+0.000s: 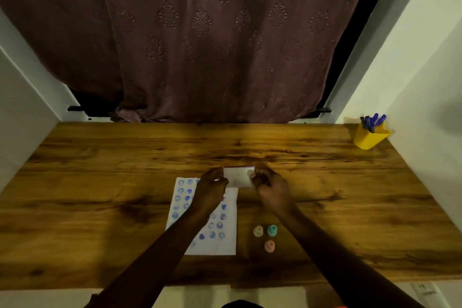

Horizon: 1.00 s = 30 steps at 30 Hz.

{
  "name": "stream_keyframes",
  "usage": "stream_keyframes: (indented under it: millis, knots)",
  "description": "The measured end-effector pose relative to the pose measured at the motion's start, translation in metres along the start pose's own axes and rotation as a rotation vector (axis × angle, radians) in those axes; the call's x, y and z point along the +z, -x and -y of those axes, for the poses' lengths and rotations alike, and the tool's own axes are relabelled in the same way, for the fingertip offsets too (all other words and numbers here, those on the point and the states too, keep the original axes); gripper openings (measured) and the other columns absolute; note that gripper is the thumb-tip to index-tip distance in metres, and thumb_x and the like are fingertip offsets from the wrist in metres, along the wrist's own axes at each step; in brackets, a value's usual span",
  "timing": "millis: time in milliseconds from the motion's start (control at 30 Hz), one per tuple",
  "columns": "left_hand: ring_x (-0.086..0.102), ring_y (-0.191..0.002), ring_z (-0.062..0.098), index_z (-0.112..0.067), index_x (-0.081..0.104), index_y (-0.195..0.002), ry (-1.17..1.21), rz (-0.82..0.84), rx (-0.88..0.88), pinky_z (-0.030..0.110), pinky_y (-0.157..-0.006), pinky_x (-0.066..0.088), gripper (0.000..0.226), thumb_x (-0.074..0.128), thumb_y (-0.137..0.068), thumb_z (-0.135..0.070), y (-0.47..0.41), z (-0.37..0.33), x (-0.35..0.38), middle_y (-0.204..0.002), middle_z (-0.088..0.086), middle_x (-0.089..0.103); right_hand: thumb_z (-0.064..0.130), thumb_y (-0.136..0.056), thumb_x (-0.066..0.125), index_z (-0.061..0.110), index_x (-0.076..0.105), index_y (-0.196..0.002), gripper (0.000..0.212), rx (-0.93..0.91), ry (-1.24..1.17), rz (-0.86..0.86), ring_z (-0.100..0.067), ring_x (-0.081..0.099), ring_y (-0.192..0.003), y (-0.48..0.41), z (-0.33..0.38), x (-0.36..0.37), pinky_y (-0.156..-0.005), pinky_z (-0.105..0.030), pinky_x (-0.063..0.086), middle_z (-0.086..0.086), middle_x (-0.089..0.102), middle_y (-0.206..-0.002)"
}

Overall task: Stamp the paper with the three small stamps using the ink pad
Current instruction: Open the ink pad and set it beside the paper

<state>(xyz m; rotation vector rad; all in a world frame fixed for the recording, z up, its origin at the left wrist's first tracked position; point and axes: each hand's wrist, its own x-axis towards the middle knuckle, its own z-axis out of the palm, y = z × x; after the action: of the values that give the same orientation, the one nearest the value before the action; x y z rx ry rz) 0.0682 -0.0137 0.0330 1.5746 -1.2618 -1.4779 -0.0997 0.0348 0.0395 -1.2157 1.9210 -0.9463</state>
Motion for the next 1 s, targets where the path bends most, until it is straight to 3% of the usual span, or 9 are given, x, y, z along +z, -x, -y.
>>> stream_keyframes:
  millis: [167,233,367,433,467,533,600,767,1000]
  knots:
    - [0.066,-0.090,0.017,-0.017,0.064,-0.137,0.041,-0.171,0.059,0.032,-0.074,0.057,0.039,0.061,-0.099,-0.010,0.009,0.000,-0.063,-0.126,0.005,0.067,0.023,-0.102,0.059,0.012,0.060,-0.137,0.036,-0.117,0.048,0.129,-0.020,0.064,-0.118,0.000,0.046,0.041,-0.097,-0.028,0.052,-0.006,0.068,-0.132]
    - [0.072,-0.100,0.029,-0.013,0.065,-0.136,0.060,-0.173,0.056,0.046,-0.089,0.062,0.037,0.057,-0.099,-0.008,0.015,0.005,-0.090,-0.128,0.009,0.071,0.022,-0.102,0.060,0.013,0.059,-0.138,0.038,-0.143,0.061,0.166,-0.019,0.064,-0.118,0.003,0.060,0.063,-0.092,-0.024,0.050,-0.005,0.066,-0.135]
    - [0.071,-0.104,0.014,-0.016,0.066,-0.134,0.050,-0.262,0.035,0.033,-0.083,0.062,0.035,0.056,-0.101,-0.010,0.029,0.020,-0.137,-0.124,0.003,0.072,0.023,-0.100,0.065,0.015,0.060,-0.138,0.039,-0.178,0.051,0.262,-0.004,0.060,-0.100,0.011,0.073,0.111,-0.064,-0.004,0.047,-0.002,0.064,-0.134]
    - [0.069,-0.109,0.020,-0.015,0.066,-0.134,0.055,-0.317,0.011,0.042,-0.094,0.060,0.034,0.058,-0.102,-0.013,0.034,0.032,-0.158,-0.125,0.005,0.071,0.022,-0.098,0.066,0.016,0.060,-0.137,0.040,-0.181,0.049,0.308,0.003,0.059,-0.091,0.017,0.077,0.137,-0.057,-0.004,0.049,-0.001,0.064,-0.134]
    - [0.070,-0.105,0.018,-0.014,0.068,-0.131,0.050,-0.338,0.008,0.040,-0.092,0.061,0.031,0.058,-0.101,-0.013,0.035,0.039,-0.167,-0.120,0.004,0.072,0.022,-0.098,0.067,0.017,0.060,-0.137,0.040,-0.186,0.062,0.329,0.003,0.059,-0.092,0.020,0.079,0.148,-0.058,-0.005,0.049,-0.001,0.064,-0.135]
    - [0.068,-0.090,0.002,-0.016,0.071,-0.123,0.033,-0.378,0.024,0.016,-0.070,0.058,0.028,0.058,-0.100,-0.007,0.037,0.055,-0.185,-0.100,-0.011,0.072,0.021,-0.097,0.067,0.019,0.060,-0.136,0.040,-0.199,0.103,0.366,-0.002,0.060,-0.100,0.027,0.082,0.169,-0.070,-0.003,0.044,0.000,0.064,-0.136]
    - [0.070,-0.095,0.011,-0.011,0.072,-0.123,-0.011,-0.399,0.016,0.006,-0.064,0.048,0.030,0.057,-0.098,-0.001,0.038,0.070,-0.202,-0.096,-0.011,0.070,0.021,-0.096,0.067,0.020,0.060,-0.137,0.041,-0.192,0.135,0.393,-0.006,0.061,-0.110,0.034,0.083,0.189,-0.078,-0.004,0.041,0.000,0.064,-0.136]
    - [0.064,-0.119,0.032,0.003,0.066,-0.129,-0.143,-0.359,-0.030,0.040,-0.101,0.050,0.035,0.059,-0.095,0.007,0.037,0.107,-0.233,-0.130,0.022,0.067,0.014,-0.098,0.064,0.015,0.056,-0.140,0.043,-0.124,0.137,0.462,-0.020,0.058,-0.132,0.053,0.080,0.228,-0.105,-0.022,0.043,-0.004,0.060,-0.143]
    - [0.066,-0.120,0.042,0.007,0.065,-0.129,-0.264,-0.318,-0.002,0.046,-0.102,0.054,0.037,0.062,-0.092,0.009,0.035,0.136,-0.243,-0.128,0.028,0.068,0.008,-0.097,0.065,0.013,0.057,-0.138,0.043,-0.070,0.150,0.436,-0.022,0.054,-0.136,0.064,0.071,0.248,-0.113,-0.030,0.042,-0.005,0.059,-0.144]
